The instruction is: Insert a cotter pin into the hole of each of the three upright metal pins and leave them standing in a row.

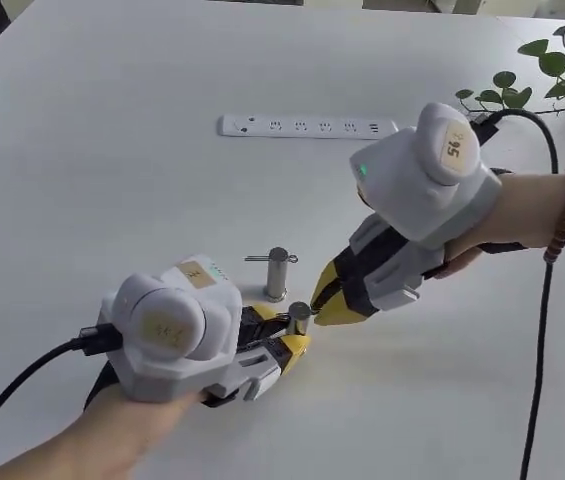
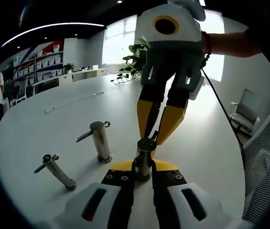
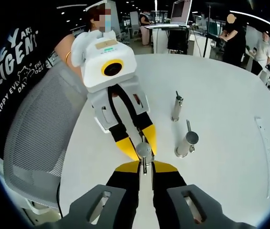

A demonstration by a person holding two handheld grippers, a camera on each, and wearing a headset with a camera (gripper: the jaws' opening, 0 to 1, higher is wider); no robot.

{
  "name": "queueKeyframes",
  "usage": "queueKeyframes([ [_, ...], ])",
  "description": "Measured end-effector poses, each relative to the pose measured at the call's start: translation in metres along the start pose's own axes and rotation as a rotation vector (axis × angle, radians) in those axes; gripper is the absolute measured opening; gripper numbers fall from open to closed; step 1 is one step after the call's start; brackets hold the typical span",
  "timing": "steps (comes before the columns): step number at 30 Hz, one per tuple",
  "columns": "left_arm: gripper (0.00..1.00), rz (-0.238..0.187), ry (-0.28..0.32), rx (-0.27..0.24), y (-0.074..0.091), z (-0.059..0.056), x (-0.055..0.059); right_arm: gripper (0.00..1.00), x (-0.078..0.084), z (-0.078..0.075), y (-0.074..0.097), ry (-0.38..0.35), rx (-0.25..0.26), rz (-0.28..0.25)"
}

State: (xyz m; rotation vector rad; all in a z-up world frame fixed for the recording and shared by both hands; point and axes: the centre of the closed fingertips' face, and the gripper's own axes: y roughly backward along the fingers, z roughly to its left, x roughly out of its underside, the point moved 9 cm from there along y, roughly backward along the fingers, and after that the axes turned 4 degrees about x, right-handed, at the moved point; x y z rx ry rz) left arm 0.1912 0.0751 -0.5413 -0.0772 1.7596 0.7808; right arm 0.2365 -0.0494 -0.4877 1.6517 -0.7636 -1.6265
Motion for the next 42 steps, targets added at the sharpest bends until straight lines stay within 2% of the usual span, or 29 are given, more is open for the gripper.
queueKeyframes([
  [9, 0.12, 0.000, 0.000, -0.004, 0.000, 0.000, 0.001, 0.04, 0.007, 0.002, 0.009, -0.014, 0.015, 0.010],
  [12, 0.12, -0.002, -0.003, -0.006, 0.000, 0.000, 0.001, 0.00, 0.008, 0.003, 0.008, -0.010, 0.014, 0.015],
  [16, 0.12, -0.010, 0.007, -0.013, 0.000, -0.001, 0.002, 0.00, 0.005, 0.004, 0.005, 0.010, 0.020, 0.014],
  [21, 0.12, -0.029, 0.048, -0.012, -0.001, 0.000, 0.004, 0.00, 0.003, 0.004, 0.004, 0.012, 0.022, 0.009],
  [42, 0.12, -0.030, 0.057, -0.002, -0.001, 0.000, 0.004, 0.00, 0.000, 0.001, -0.001, -0.005, 0.021, -0.001],
])
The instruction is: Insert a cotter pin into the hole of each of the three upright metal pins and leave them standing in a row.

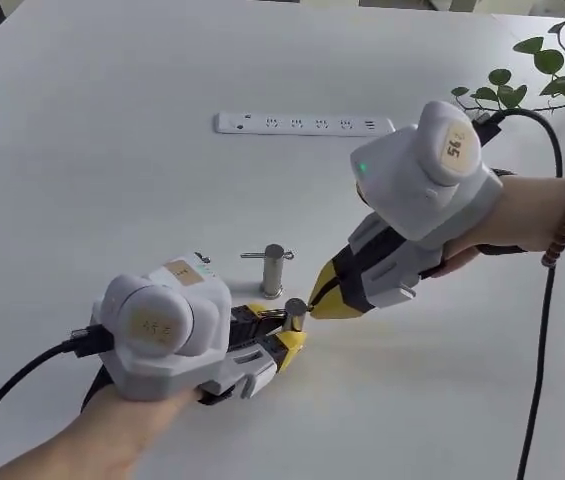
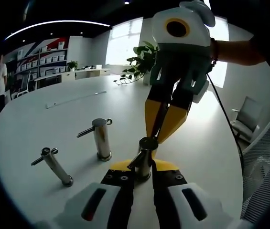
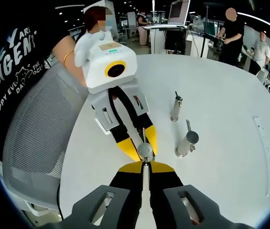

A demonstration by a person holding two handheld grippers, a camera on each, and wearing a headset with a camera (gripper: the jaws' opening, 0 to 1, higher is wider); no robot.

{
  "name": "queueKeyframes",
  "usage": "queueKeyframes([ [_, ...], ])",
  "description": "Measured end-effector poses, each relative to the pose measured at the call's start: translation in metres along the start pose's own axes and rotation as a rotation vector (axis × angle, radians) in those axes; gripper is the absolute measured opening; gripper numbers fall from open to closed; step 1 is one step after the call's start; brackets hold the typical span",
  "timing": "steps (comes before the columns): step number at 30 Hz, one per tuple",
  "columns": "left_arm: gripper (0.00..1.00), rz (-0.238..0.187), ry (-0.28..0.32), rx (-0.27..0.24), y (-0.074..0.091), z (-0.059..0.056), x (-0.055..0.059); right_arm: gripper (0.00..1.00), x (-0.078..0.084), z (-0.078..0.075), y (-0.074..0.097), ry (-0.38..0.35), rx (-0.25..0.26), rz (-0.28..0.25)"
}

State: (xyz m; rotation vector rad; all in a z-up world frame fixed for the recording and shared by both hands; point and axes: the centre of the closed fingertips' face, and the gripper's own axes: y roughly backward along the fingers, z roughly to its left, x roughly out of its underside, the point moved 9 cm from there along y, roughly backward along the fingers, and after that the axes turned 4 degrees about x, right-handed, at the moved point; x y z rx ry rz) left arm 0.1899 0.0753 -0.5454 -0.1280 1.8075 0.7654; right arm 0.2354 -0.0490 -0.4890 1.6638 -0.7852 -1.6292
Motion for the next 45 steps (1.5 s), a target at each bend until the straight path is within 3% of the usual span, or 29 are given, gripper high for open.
queueKeyframes([
  [6, 0.18, 0.023, -0.022, -0.038, 0.002, 0.002, 0.000, 0.03, -0.002, 0.002, 0.000, -0.009, 0.020, -0.010],
  [17, 0.25, 0.031, -0.023, -0.029, 0.013, 0.002, 0.000, 0.17, -0.007, 0.009, -0.003, -0.047, 0.041, -0.054],
  [45, 0.30, 0.010, -0.026, -0.038, 0.027, 0.002, -0.004, 0.10, -0.008, 0.006, -0.023, -0.026, 0.062, -0.085],
])
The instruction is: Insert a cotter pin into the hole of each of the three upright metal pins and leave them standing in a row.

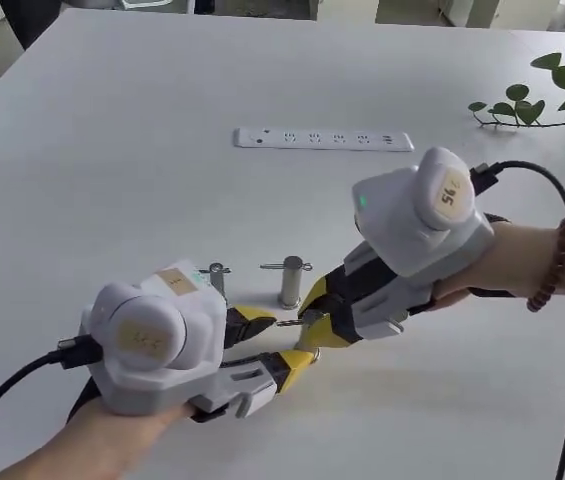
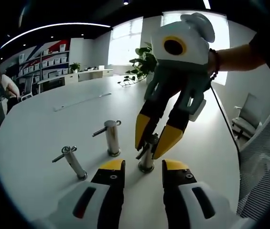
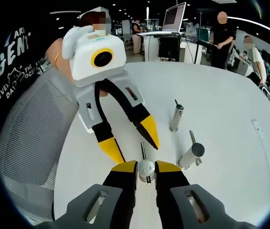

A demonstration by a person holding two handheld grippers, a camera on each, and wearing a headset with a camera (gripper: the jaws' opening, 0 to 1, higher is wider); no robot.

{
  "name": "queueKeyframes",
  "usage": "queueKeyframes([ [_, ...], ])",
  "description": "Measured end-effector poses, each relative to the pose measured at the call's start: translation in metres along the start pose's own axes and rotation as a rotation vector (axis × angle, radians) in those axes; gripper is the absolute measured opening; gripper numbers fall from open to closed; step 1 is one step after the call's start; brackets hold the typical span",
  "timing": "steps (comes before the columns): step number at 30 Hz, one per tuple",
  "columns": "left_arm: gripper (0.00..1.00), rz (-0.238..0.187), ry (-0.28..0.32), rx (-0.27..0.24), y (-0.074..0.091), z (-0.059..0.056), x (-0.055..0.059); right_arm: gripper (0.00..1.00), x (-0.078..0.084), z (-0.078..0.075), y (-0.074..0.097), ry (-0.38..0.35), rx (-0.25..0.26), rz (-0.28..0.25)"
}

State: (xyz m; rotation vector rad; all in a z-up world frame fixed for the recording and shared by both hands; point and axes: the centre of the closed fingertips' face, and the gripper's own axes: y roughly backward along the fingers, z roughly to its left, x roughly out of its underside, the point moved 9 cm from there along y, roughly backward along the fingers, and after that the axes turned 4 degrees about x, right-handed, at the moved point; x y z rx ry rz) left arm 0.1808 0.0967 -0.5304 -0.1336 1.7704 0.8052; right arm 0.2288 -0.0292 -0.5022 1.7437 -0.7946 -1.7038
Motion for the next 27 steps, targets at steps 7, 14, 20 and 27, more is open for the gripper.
queueKeyframes([
  [7, 0.30, -0.011, 0.008, -0.001, 0.003, 0.000, -0.001, 0.09, 0.001, 0.000, 0.000, -0.001, 0.005, -0.009],
  [14, 0.30, -0.016, 0.008, -0.004, 0.003, 0.000, -0.002, 0.09, 0.002, 0.000, 0.001, -0.002, 0.006, -0.012],
  [20, 0.30, -0.021, 0.007, -0.004, 0.004, 0.000, -0.004, 0.09, 0.004, -0.002, 0.003, -0.005, 0.003, -0.017],
  [27, 0.30, -0.040, 0.010, 0.002, 0.007, 0.000, -0.009, 0.08, 0.009, -0.010, 0.013, -0.013, 0.022, -0.011],
])
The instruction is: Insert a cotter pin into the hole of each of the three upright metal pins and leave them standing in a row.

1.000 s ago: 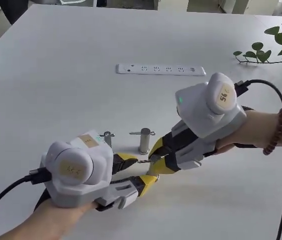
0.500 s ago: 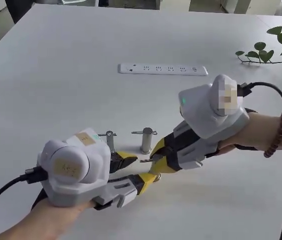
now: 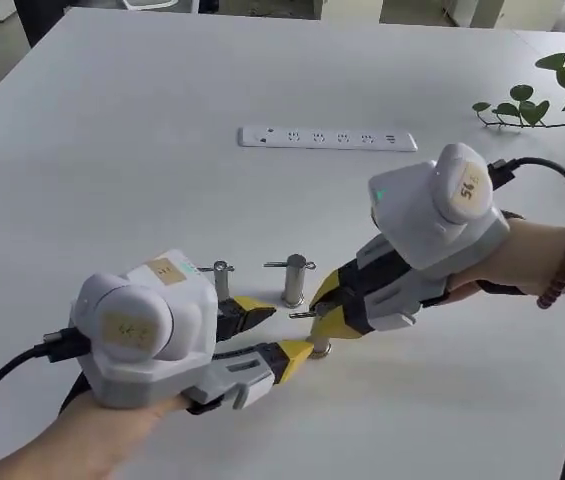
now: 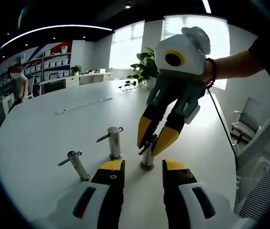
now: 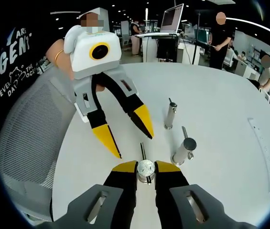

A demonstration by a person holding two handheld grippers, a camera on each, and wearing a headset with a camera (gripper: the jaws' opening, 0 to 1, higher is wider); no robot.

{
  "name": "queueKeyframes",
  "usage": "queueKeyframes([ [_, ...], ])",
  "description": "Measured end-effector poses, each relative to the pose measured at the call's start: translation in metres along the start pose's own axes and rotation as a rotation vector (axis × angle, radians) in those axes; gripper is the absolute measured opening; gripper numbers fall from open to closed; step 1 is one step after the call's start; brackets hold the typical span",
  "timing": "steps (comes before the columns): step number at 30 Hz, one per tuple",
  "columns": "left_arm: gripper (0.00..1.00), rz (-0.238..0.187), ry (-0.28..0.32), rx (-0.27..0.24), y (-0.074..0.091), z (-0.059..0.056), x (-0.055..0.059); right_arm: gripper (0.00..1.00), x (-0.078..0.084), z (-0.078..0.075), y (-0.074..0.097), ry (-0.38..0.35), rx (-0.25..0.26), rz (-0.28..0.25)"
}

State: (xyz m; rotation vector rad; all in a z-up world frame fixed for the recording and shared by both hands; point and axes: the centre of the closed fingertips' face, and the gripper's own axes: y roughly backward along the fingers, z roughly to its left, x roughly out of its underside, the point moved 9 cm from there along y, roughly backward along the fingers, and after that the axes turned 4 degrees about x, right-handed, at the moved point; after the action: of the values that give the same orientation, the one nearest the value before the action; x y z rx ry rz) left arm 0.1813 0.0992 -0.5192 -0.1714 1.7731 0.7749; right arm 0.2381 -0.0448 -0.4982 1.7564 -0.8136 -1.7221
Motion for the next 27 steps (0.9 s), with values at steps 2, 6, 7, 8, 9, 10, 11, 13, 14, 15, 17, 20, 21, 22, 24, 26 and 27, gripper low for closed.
queueKeyframes([
  [2, 0.31, -0.001, -0.001, 0.003, 0.001, 0.000, -0.001, 0.08, 0.001, -0.003, 0.003, -0.005, 0.008, 0.001],
  [6, 0.33, 0.000, 0.000, 0.004, 0.005, 0.000, -0.001, 0.09, 0.004, -0.009, 0.011, -0.004, 0.029, 0.019],
  [7, 0.33, 0.001, 0.000, 0.004, 0.006, 0.000, -0.001, 0.09, 0.005, -0.012, 0.013, -0.013, 0.037, 0.021],
  [8, 0.33, 0.002, 0.000, 0.004, 0.007, 0.000, -0.001, 0.09, 0.005, -0.013, 0.014, -0.014, 0.038, 0.021],
  [9, 0.33, 0.003, 0.001, 0.002, 0.007, 0.000, -0.001, 0.09, 0.006, -0.014, 0.015, -0.021, 0.042, 0.020],
  [10, 0.34, 0.004, 0.003, -0.001, 0.008, 0.000, -0.001, 0.09, 0.008, -0.017, 0.017, -0.029, 0.047, 0.020],
  [11, 0.35, 0.004, 0.007, -0.001, 0.010, -0.001, -0.001, 0.09, 0.009, -0.019, 0.018, -0.031, 0.052, 0.024],
  [13, 0.35, 0.003, 0.006, 0.002, 0.013, -0.002, -0.001, 0.09, 0.011, -0.022, 0.019, -0.031, 0.064, 0.033],
  [14, 0.36, 0.003, 0.002, 0.003, 0.014, -0.003, -0.001, 0.09, 0.012, -0.023, 0.019, -0.035, 0.068, 0.034],
  [15, 0.38, 0.003, 0.001, 0.004, 0.016, -0.003, -0.001, 0.09, 0.014, -0.024, 0.020, -0.038, 0.072, 0.034],
  [17, 0.39, -0.002, 0.003, 0.005, 0.021, -0.004, -0.002, 0.09, 0.015, -0.026, 0.020, -0.044, 0.079, 0.032],
  [20, 0.42, -0.002, 0.000, 0.002, 0.026, -0.004, -0.001, 0.09, 0.018, -0.028, 0.021, -0.048, 0.086, 0.037],
  [21, 0.44, 0.000, 0.001, 0.001, 0.028, -0.004, -0.001, 0.09, 0.018, -0.029, 0.021, -0.048, 0.088, 0.038],
  [22, 0.45, -0.001, 0.003, -0.002, 0.030, -0.003, 0.000, 0.09, 0.019, -0.030, 0.021, -0.048, 0.090, 0.038],
  [24, 0.47, -0.002, 0.008, -0.005, 0.034, -0.002, 0.000, 0.09, 0.020, -0.032, 0.021, -0.053, 0.091, 0.035],
  [26, 0.48, -0.003, 0.006, -0.007, 0.037, -0.003, 0.000, 0.09, 0.020, -0.034, 0.020, -0.050, 0.094, 0.033],
  [27, 0.49, -0.004, 0.004, -0.008, 0.039, -0.003, 0.000, 0.09, 0.020, -0.035, 0.020, -0.049, 0.094, 0.034],
])
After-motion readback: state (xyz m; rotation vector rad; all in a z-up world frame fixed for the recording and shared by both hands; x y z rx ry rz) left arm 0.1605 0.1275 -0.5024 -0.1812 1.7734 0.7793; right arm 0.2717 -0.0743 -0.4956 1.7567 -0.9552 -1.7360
